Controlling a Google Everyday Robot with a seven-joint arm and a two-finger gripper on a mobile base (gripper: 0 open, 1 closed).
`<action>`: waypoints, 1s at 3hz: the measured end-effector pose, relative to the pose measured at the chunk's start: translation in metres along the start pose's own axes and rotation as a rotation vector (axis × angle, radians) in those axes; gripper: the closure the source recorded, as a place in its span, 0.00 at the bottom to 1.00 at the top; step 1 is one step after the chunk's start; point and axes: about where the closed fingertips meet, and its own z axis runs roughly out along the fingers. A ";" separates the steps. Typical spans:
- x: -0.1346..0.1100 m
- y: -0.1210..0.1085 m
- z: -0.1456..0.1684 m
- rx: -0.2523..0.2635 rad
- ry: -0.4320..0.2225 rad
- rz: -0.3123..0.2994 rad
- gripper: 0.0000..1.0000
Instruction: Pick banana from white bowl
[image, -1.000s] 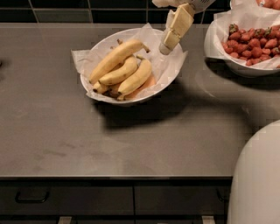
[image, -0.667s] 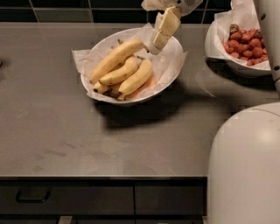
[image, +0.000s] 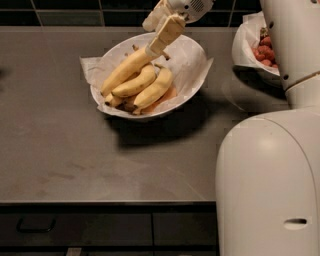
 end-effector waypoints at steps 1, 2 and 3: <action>-0.002 -0.007 0.005 0.016 -0.008 0.001 0.18; 0.004 -0.010 0.020 -0.004 0.001 0.008 0.09; 0.012 -0.013 0.035 -0.020 0.009 0.022 0.12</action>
Offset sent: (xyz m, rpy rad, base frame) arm 0.0069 0.0101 -0.0300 -0.0456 0.0511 0.0283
